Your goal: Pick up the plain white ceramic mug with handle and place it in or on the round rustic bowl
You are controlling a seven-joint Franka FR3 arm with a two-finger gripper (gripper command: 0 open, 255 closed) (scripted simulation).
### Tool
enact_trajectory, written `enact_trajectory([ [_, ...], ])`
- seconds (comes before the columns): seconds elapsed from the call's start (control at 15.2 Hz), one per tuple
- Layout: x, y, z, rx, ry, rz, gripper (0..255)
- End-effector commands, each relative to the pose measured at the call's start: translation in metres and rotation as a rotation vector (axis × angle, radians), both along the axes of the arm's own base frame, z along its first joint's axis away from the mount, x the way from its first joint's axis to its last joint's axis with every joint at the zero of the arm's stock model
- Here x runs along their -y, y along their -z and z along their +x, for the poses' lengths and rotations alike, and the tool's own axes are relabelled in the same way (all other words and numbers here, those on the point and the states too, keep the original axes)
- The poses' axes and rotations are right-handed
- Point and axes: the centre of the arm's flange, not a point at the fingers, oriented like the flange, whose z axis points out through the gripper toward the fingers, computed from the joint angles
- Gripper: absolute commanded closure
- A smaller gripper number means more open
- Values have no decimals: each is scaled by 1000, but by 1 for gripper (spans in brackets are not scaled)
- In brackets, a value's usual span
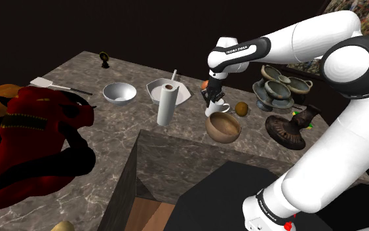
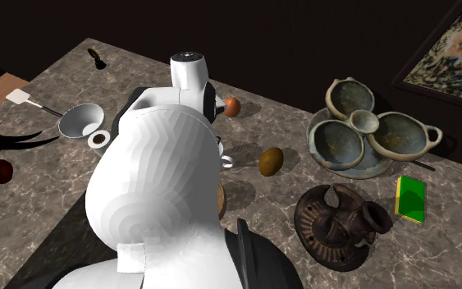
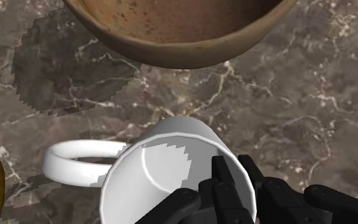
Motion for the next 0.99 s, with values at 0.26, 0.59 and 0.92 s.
enact_trajectory([
  [0.26, 0, -21, 0, 0, 0, 0, 255],
  [0.59, 0, -48, 0, 0, 0, 0, 255],
  [0.92, 0, -74, 0, 0, 0, 0, 255],
])
